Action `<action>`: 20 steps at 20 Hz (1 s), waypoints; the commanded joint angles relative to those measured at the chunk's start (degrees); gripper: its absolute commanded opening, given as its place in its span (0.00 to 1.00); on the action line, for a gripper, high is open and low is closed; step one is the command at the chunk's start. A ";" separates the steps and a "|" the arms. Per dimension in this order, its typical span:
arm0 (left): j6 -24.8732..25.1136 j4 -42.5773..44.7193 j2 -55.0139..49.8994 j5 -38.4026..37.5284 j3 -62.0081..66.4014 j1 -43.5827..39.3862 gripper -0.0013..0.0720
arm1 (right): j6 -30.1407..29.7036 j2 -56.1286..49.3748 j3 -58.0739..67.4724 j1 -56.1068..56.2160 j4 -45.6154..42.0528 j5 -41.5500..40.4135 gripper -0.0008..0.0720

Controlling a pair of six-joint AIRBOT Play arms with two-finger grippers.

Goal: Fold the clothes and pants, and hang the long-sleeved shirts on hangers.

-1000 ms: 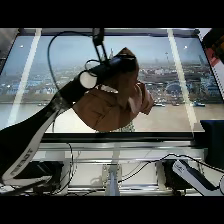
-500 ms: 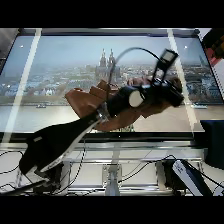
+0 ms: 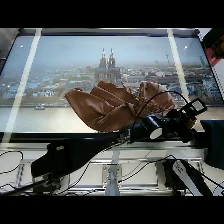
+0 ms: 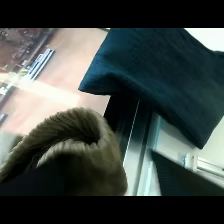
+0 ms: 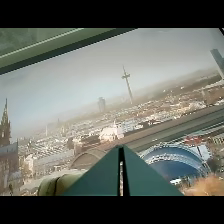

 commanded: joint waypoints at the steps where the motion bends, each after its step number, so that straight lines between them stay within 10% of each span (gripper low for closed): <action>1: 0.02 5.07 0.50 -0.04 0.04 0.15 0.97 | 0.04 0.02 0.02 -0.02 -0.24 -0.24 0.04; 4: 0.00 5.09 4.02 -1.33 0.04 4.11 0.94 | 0.02 0.00 0.02 -0.04 -3.76 -0.35 0.04; 7: 0.04 8.85 10.64 -11.37 0.04 11.98 0.06 | 1.31 0.00 -0.20 -0.04 -14.10 -0.57 0.04; 15: -9.18 19.61 28.37 -38.32 -2.86 41.97 0.06 | 2.40 0.02 -2.25 0.09 -16.09 0.20 0.04; 20: -17.90 19.65 47.45 -34.18 -31.21 57.20 0.06 | 2.43 0.00 -2.25 0.09 -15.76 0.20 0.04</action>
